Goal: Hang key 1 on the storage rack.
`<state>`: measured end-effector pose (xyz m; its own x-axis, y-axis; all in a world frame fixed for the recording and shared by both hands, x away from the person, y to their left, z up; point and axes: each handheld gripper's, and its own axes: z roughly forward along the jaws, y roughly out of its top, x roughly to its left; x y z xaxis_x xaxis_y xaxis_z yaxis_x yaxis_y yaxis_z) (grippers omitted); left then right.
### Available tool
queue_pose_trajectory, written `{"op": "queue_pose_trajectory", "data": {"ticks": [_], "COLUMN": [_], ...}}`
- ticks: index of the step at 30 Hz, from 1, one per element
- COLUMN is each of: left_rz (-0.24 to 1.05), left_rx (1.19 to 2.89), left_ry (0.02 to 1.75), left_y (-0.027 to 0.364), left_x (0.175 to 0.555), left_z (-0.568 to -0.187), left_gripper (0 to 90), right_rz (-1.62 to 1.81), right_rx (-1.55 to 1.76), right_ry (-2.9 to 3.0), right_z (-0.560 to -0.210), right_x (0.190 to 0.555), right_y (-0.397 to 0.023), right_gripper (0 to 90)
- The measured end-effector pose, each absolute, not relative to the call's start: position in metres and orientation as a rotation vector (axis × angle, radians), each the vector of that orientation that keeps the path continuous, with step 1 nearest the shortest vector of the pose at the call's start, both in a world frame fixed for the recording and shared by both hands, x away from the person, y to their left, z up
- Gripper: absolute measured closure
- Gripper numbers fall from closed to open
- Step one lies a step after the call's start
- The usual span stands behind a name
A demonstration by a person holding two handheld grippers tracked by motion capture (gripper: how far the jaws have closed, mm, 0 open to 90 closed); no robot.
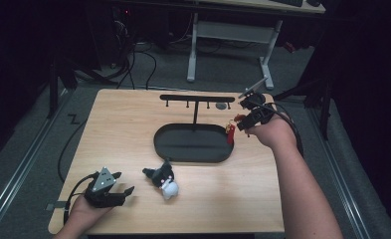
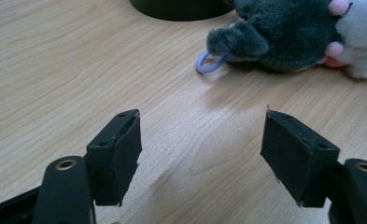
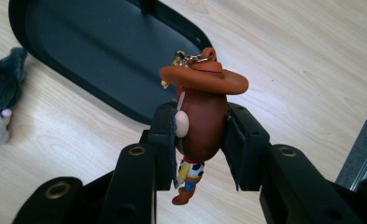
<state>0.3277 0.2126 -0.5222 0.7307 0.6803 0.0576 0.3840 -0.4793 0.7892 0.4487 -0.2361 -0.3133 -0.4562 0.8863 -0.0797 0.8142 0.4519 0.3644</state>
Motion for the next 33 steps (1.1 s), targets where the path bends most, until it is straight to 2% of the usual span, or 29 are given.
{"op": "queue_pose_trajectory", "data": {"ticks": [33], "left_rz": [0.461], "left_rx": [2.134], "left_ry": [0.788], "left_y": [0.212], "left_x": [0.327], "left_z": [-0.523], "left_gripper": [29.1], "right_rz": [0.363], "right_rx": [1.53], "right_ry": [2.377], "right_z": [-0.296], "right_x": [0.5], "right_y": [-0.219], "right_gripper": [66.3]}}
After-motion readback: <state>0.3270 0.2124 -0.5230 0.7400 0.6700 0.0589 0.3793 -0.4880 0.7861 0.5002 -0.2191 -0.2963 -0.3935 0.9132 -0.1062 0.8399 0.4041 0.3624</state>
